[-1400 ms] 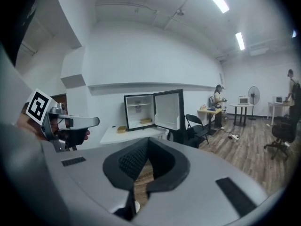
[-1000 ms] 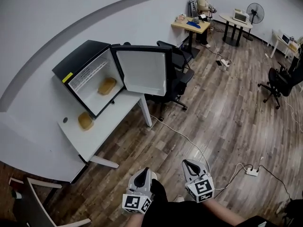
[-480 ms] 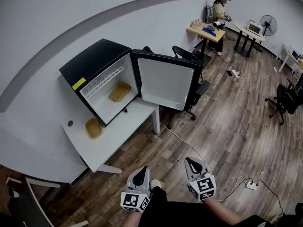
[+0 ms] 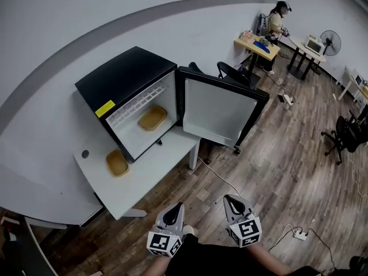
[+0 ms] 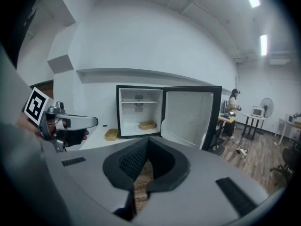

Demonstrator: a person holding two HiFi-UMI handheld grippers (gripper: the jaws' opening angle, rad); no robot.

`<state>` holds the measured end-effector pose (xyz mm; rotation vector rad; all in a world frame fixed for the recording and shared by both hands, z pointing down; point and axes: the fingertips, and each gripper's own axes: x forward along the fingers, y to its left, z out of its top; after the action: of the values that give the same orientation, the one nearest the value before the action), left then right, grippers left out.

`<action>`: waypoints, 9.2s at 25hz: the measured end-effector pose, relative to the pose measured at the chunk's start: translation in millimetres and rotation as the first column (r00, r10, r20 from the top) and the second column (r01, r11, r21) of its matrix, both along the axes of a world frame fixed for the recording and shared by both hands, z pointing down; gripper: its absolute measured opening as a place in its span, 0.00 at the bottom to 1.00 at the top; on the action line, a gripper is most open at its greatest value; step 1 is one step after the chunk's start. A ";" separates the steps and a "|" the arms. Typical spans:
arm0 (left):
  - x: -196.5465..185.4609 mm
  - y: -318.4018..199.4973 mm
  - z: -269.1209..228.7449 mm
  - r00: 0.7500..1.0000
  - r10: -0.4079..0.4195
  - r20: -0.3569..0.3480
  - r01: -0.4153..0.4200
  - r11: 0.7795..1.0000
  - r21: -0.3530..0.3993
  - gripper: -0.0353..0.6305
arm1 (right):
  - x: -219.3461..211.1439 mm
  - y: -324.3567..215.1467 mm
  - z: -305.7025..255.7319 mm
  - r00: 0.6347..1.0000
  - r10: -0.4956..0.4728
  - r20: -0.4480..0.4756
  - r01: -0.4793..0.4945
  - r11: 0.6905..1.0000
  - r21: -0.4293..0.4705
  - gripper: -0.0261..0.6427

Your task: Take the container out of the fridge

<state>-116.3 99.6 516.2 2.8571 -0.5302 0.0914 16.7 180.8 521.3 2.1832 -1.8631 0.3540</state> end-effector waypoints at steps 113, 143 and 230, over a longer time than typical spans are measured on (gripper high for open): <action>176.7 -391.1 106.3 0.829 -0.387 0.403 0.356 0.922 0.152 0.07 | 119.5 -386.7 17.5 0.797 -0.597 0.098 0.601 0.799 -0.016 0.03; 179.6 -441.0 157.2 0.778 -0.245 0.579 0.191 0.969 0.154 0.55 | 103.8 -409.0 21.7 0.814 -0.568 0.126 0.574 0.819 -0.019 0.03; 148.1 -359.2 141.5 0.832 -0.214 0.511 0.222 0.974 0.047 0.11 | 109.7 -388.3 3.7 0.836 -0.538 0.110 0.538 0.842 0.024 0.03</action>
<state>31.7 -259.6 657.6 2.7147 -0.9466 0.8337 126.3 -207.5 525.0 1.5508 -2.4223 0.3681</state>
